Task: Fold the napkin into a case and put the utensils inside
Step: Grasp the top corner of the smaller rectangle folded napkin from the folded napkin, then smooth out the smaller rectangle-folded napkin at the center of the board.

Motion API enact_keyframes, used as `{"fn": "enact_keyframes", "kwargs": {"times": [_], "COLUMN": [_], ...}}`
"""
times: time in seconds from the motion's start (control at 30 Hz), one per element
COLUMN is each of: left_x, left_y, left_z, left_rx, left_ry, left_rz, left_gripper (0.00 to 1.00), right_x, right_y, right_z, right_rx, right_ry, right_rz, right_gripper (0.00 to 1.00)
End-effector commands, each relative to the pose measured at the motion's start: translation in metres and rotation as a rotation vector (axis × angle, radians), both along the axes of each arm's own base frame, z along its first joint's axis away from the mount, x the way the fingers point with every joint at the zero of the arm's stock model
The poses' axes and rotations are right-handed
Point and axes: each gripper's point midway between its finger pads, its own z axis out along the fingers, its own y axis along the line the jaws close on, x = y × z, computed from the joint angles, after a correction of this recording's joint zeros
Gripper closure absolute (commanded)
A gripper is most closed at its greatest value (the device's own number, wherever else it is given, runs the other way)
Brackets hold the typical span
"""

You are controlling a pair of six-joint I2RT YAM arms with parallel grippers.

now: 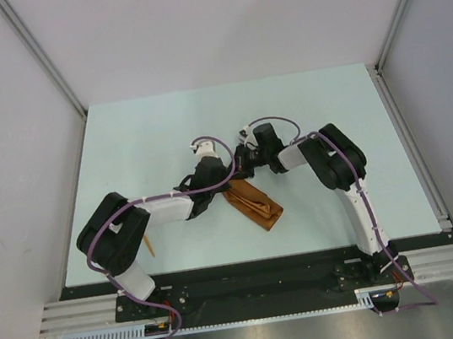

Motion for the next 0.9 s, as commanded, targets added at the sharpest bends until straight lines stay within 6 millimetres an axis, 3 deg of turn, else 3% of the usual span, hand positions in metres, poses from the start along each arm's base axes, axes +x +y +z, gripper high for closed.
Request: {"fn": "enact_keyframes", "kwargs": {"times": [0.0, 0.1, 0.2, 0.33, 0.43, 0.47, 0.5, 0.57, 0.6, 0.73, 0.87], "left_x": [0.006, 0.002, 0.002, 0.003, 0.003, 0.001, 0.001, 0.000, 0.000, -0.004, -0.005], "left_y": [0.004, 0.009, 0.011, 0.018, 0.018, 0.014, 0.013, 0.008, 0.006, 0.001, 0.001], "left_z": [0.011, -0.004, -0.010, -0.008, -0.001, 0.004, 0.009, 0.018, 0.022, 0.046, 0.062], "left_rx": [-0.027, 0.011, 0.017, 0.021, -0.009, -0.027, -0.037, -0.064, -0.074, -0.132, -0.189], "left_ry": [-0.020, 0.037, 0.064, 0.076, 0.070, 0.067, 0.062, 0.066, 0.064, 0.046, 0.054], "left_rz": [0.055, 0.075, 0.110, 0.119, 0.109, 0.095, 0.088, 0.063, 0.056, 0.014, -0.013], "left_gripper": [1.00, 1.00, 1.00, 0.99, 0.79, 0.66, 0.61, 0.51, 0.50, 0.48, 0.58], "right_x": [-0.008, -0.008, -0.010, -0.016, -0.017, -0.018, -0.019, -0.021, -0.020, -0.023, -0.030], "right_y": [0.006, 0.014, 0.018, 0.000, -0.018, -0.022, -0.025, -0.037, -0.040, -0.054, -0.076], "right_z": [0.005, 0.016, 0.009, 0.012, 0.024, 0.030, 0.041, 0.043, 0.053, 0.057, 0.055], "right_rx": [0.026, 0.034, 0.030, 0.028, 0.008, 0.015, 0.020, -0.003, 0.000, -0.027, -0.068], "right_ry": [-0.014, -0.038, -0.005, -0.004, -0.025, -0.031, -0.049, -0.052, -0.073, -0.078, -0.102], "right_rz": [0.009, 0.034, 0.045, 0.026, 0.021, 0.029, 0.031, 0.032, 0.031, 0.037, 0.037], "right_gripper": [1.00, 1.00, 1.00, 1.00, 1.00, 1.00, 1.00, 1.00, 1.00, 1.00, 1.00]}}
